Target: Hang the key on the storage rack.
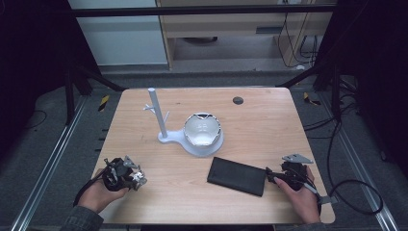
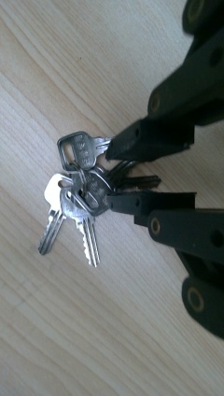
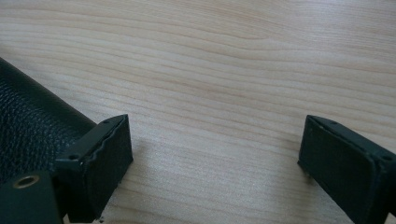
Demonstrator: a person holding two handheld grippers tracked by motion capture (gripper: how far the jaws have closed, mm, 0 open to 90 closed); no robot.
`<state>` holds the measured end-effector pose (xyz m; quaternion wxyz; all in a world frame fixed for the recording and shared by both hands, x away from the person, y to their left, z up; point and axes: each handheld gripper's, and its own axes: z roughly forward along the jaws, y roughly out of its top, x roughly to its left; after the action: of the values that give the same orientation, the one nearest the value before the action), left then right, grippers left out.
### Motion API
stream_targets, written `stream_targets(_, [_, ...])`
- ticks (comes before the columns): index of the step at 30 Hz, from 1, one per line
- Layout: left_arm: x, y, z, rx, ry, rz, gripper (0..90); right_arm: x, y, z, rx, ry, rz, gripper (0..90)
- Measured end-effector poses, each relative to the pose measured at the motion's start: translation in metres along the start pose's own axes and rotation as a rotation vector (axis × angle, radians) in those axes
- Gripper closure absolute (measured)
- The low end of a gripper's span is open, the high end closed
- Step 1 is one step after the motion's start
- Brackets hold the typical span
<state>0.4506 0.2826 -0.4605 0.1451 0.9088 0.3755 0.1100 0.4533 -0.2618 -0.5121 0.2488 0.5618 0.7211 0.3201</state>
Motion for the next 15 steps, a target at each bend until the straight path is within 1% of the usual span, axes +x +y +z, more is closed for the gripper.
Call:
stream_targets(1, [-0.001,0.001,0.001,-0.004,0.008,-0.007,59.6,0.000,0.000,0.000,0.000,0.000,0.000,9.6])
stream_targets(2, [-0.001,0.001,0.001,-0.003,0.011,-0.014,57.2,0.000,0.000,0.000,0.000,0.000,0.000,9.6])
stream_targets(4, [-0.001,0.002,0.003,-0.003,0.010,-0.030,54.6,0.000,0.000,0.000,-0.001,0.001,0.003,9.6])
stream_targets(7, [0.003,0.002,0.007,0.013,0.019,-0.050,50.9,0.000,0.000,0.000,0.000,0.000,0.001,9.6])
stream_targets(8, [0.004,0.001,0.009,0.017,0.016,-0.053,50.8,0.000,0.000,0.000,-0.001,0.001,0.002,9.6])
stream_targets(9, [0.006,0.001,0.010,0.007,0.001,-0.068,49.3,0.000,0.000,0.000,-0.001,0.001,0.002,9.6])
stream_targets(10, [0.009,0.000,0.010,0.005,-0.021,-0.079,50.2,0.000,0.000,0.000,-0.001,0.001,0.002,9.6])
stream_targets(11, [0.011,0.000,0.010,0.007,-0.037,-0.073,52.6,0.000,0.000,0.000,-0.001,0.001,0.002,9.6])
stream_targets(12, [0.012,0.000,0.010,0.005,-0.050,-0.076,54.2,0.000,0.000,0.000,-0.001,0.001,0.002,9.6])
stream_targets(13, [0.013,0.000,0.009,0.003,-0.051,-0.071,57.4,0.000,0.000,0.000,-0.001,0.001,0.002,9.6])
stream_targets(15, [0.014,0.001,0.009,0.015,-0.061,-0.070,67.4,0.000,0.000,0.000,-0.001,0.001,0.002,9.7])
